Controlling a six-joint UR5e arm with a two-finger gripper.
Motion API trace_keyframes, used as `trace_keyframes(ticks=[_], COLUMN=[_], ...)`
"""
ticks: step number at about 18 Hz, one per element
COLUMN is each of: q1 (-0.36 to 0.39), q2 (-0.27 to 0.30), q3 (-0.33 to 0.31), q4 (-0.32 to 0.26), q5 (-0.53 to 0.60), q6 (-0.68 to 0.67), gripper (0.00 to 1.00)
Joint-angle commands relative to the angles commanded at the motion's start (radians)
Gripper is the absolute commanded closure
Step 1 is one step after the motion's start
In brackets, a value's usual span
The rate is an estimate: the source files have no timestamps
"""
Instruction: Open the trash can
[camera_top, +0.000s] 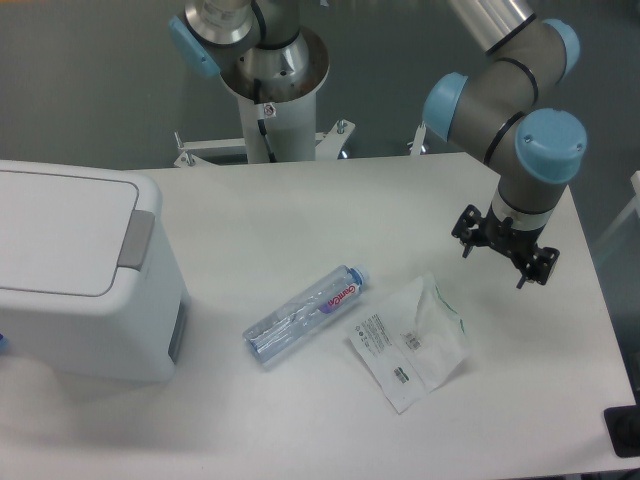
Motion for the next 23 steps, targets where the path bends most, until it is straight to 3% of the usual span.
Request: trace_keyframes(ticks=[10,12,14,20,23], q1=[0.0,-0.002,-0.008,-0.061,-0.074], q2=[0.003,0.011,0.014,0.034,0.041], q3=[-0.003,-0.002,-0.002,0.006,0.006], q4=[0.0,0.0,-0.002,-0.018,-0.041], q5=[-0.046,-0.083,-0.126,-0.146,-0.225], q6=[-0.026,-0.081,-0.233,-0.395,-0.517], gripper=[0.0,0.0,0.0,0.0,0.0])
